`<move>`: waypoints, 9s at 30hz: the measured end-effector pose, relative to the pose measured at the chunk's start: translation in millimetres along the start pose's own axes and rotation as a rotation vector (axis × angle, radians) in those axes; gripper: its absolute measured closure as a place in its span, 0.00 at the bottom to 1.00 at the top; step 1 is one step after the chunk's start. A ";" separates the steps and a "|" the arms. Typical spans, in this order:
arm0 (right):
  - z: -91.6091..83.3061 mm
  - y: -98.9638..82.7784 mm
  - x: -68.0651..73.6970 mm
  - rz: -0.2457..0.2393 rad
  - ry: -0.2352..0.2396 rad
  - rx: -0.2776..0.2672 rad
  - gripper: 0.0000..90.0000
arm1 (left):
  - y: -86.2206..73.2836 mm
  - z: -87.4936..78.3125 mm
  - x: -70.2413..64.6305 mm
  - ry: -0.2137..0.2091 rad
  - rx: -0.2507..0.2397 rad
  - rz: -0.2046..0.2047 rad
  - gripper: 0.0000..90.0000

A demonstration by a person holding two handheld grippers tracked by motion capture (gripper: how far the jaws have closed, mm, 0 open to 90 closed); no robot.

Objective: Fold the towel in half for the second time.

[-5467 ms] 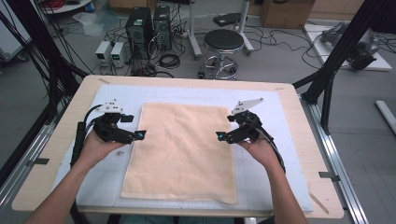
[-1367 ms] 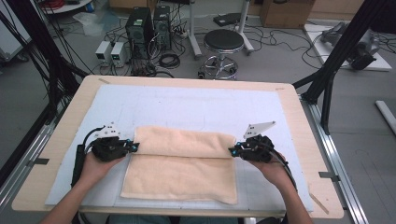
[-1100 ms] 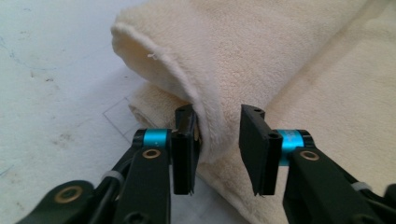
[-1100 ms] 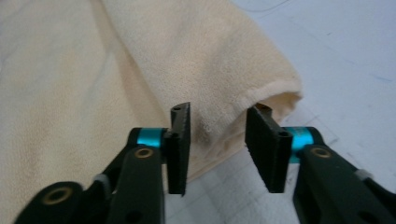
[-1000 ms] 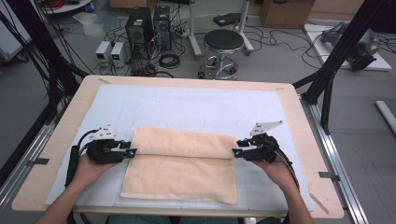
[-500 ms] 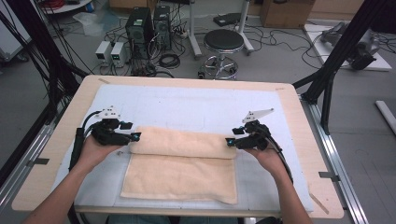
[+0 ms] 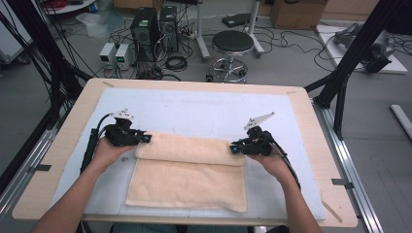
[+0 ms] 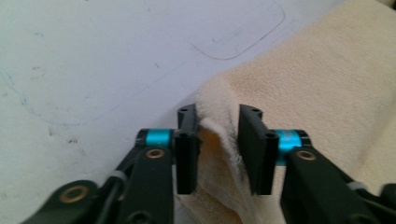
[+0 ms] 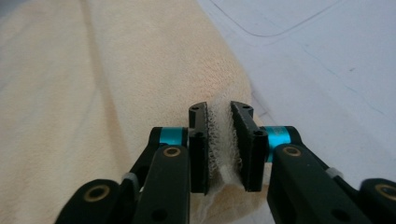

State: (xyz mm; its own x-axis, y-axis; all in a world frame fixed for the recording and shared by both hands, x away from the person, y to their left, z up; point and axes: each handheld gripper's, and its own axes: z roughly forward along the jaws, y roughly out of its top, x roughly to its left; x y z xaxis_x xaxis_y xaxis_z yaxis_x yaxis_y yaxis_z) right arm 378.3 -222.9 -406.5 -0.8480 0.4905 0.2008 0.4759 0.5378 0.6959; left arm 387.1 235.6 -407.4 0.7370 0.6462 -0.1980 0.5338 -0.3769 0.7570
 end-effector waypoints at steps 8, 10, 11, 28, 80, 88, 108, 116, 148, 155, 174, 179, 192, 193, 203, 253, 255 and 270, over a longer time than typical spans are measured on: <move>-12.2 2.5 14.2 -0.042 0.003 -0.022 0.89 | -5.9 -22.3 -14.8 -0.023 -0.050 0.043 0.92; -18.0 3.3 22.8 -0.071 0.003 -0.031 0.89 | -10.9 -31.3 -23.2 -0.028 -0.062 0.061 0.92; -21.4 3.6 27.3 -0.081 0.005 -0.037 0.89 | -13.5 -36.3 -28.2 -0.028 -0.065 0.085 0.92; -61.9 -31.3 94.3 -0.189 0.065 -0.113 0.70 | -69.6 -91.0 -83.0 -0.138 -0.084 0.196 0.69; 28.0 44.1 -65.8 0.062 -0.259 0.022 0.69 | 22.9 35.6 36.1 0.255 -0.055 -0.088 0.70; 2.3 44.8 -39.0 -0.016 -0.245 -0.053 0.56 | 20.9 0.9 19.3 0.208 -0.105 -0.013 0.54; -22.5 -7.2 31.3 -0.162 -0.124 -0.034 0.45 | -43.7 -30.1 -38.2 0.006 -0.065 0.135 0.49; -6.2 -21.0 34.6 -0.161 -0.106 0.010 0.60 | -50.8 -21.7 -37.3 -0.013 -0.012 0.154 0.64; -21.5 -27.9 56.2 -0.173 -0.019 0.030 0.77 | -63.8 -46.9 -50.4 0.010 -0.038 0.194 0.83; -23.8 -14.7 55.1 -0.143 -0.028 -0.078 0.65 | -47.2 -43.9 -52.0 0.013 -0.101 0.161 0.77; 3.7 -44.2 51.4 -0.141 -0.111 0.034 0.62 | -63.9 -18.2 -57.8 0.010 0.038 0.183 0.84; 2.3 -45.5 45.4 -0.131 -0.084 0.023 0.64 | -66.3 -18.3 -55.2 -0.001 0.021 0.163 0.85; -21.9 -15.6 40.9 -0.130 -0.123 -0.035 0.49 | -39.5 -34.2 -48.8 0.058 -0.078 0.141 0.71; -22.5 -12.5 38.4 -0.128 -0.143 -0.030 0.48 | -35.9 -34.3 -44.9 0.078 -0.081 0.136 0.69; -6.6 11.3 -12.3 -0.031 -0.252 -0.045 0.41 | -26.9 -9.8 4.2 0.199 -0.066 -0.065 0.52; 2.7 27.9 -49.8 0.110 -0.291 -0.079 0.54 | 5.2 7.9 27.0 0.280 -0.034 -0.098 0.62; -1.2 29.7 -42.0 0.083 -0.282 -0.087 0.54 | 5.1 3.8 24.8 0.280 -0.047 -0.093 0.62; 31.0 8.0 -7.3 0.002 -0.177 0.016 0.44 | -19.8 14.9 -10.2 0.105 0.019 0.028 0.56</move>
State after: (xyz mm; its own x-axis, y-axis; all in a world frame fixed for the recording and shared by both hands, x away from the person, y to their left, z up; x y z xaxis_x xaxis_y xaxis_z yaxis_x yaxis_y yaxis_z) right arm 395.6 -200.9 -423.7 -0.7933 0.6041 0.0763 0.4823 0.5469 0.6843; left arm 375.2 226.5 -429.6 0.7050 0.7006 -0.1101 0.5220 -0.4075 0.7493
